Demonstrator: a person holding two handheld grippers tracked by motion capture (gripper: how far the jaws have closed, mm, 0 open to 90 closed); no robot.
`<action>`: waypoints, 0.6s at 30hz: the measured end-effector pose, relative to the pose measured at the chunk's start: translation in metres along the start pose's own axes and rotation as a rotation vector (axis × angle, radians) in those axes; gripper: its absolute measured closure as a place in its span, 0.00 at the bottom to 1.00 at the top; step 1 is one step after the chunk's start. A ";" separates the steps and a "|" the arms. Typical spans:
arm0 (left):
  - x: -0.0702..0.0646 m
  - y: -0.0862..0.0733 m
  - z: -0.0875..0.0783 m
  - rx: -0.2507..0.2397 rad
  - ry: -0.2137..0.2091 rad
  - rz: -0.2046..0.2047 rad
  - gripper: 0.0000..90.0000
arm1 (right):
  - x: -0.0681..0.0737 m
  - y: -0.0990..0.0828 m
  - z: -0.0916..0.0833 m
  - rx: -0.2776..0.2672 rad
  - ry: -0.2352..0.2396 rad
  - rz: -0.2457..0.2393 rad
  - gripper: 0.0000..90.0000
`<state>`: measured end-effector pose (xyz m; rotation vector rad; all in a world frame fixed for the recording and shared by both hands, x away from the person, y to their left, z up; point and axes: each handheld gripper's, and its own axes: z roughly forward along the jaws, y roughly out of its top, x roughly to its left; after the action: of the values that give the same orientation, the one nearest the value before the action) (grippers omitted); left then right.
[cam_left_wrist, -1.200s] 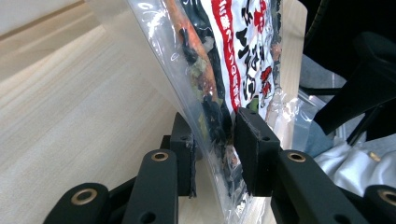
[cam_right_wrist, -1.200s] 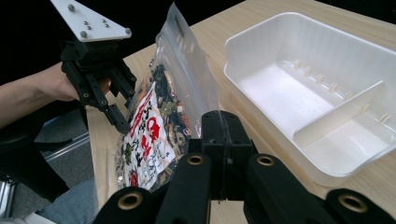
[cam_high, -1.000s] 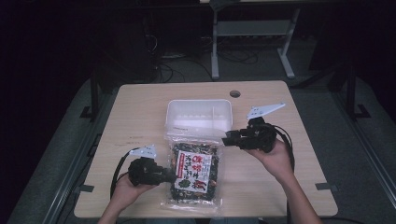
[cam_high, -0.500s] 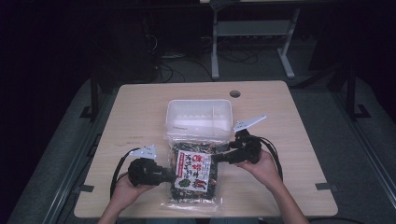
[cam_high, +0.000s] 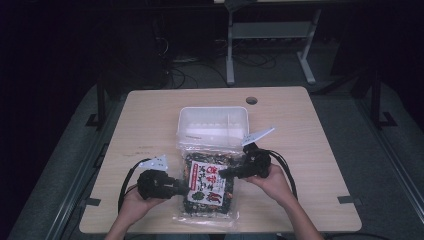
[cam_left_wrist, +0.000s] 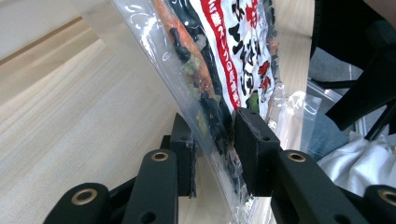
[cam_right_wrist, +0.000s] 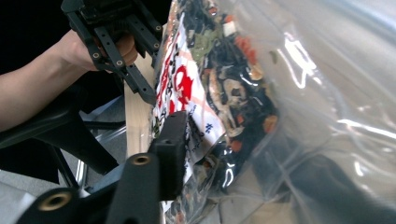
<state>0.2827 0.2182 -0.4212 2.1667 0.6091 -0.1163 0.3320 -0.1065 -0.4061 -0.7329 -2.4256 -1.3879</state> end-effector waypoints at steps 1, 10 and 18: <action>0.000 0.000 0.000 0.000 0.000 0.000 0.75 | 0.000 0.000 0.000 0.000 0.000 0.000 0.66; 0.000 0.000 0.000 0.017 0.038 0.013 0.66 | 0.000 -0.001 -0.007 -0.012 0.075 0.028 0.76; 0.002 -0.003 -0.008 0.006 0.075 0.007 0.59 | 0.001 -0.001 -0.016 -0.039 0.083 0.034 0.80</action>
<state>0.2818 0.2263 -0.4190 2.1863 0.6444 -0.0327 0.3308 -0.1206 -0.3978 -0.7071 -2.3185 -1.4271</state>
